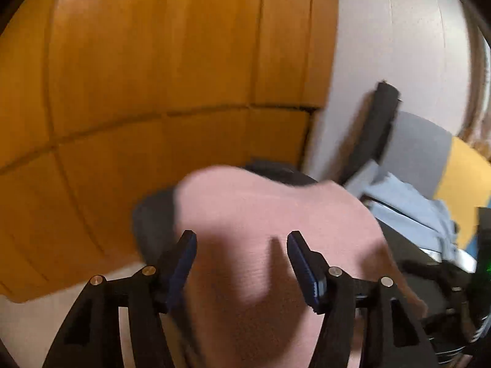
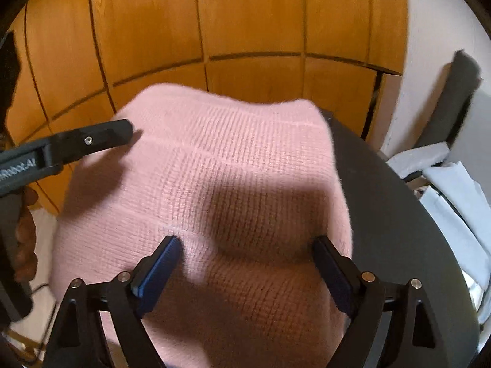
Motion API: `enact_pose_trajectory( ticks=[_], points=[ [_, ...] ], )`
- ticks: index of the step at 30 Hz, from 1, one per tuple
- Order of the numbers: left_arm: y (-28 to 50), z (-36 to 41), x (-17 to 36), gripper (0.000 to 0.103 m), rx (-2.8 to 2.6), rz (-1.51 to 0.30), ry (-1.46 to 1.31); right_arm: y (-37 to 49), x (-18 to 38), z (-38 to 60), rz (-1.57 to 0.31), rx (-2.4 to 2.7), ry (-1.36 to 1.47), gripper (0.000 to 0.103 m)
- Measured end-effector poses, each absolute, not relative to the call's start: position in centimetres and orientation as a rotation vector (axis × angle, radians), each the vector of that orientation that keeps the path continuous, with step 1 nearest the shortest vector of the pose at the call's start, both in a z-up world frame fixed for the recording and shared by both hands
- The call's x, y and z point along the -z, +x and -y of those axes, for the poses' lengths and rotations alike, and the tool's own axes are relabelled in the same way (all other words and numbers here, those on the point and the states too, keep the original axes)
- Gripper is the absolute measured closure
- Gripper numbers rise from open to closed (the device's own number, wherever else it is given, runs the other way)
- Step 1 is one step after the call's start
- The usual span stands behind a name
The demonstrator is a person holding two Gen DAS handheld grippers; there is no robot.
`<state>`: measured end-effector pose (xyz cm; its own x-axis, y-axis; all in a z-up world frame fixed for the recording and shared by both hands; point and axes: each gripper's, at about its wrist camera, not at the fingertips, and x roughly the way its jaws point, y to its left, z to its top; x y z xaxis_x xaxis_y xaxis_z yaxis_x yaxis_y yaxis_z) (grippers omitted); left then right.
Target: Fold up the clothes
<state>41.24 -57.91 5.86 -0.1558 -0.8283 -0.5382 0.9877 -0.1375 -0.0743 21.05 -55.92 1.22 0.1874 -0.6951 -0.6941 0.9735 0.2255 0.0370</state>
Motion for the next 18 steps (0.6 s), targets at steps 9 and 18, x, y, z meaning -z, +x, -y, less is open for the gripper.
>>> enact_pose_trajectory(
  ticks=[9, 18],
  points=[
    [40.7, 49.9, -9.1, 0.030, 1.661, -0.344, 0.501, 21.4, -6.7, 44.3, -0.523, 1.457, 0.500, 0.000],
    [41.1, 46.3, -9.7, 0.042, 1.709, -0.378, 0.463, 23.2, -8.7, 40.5, -0.497, 1.559, 0.408, 0.000]
  ],
)
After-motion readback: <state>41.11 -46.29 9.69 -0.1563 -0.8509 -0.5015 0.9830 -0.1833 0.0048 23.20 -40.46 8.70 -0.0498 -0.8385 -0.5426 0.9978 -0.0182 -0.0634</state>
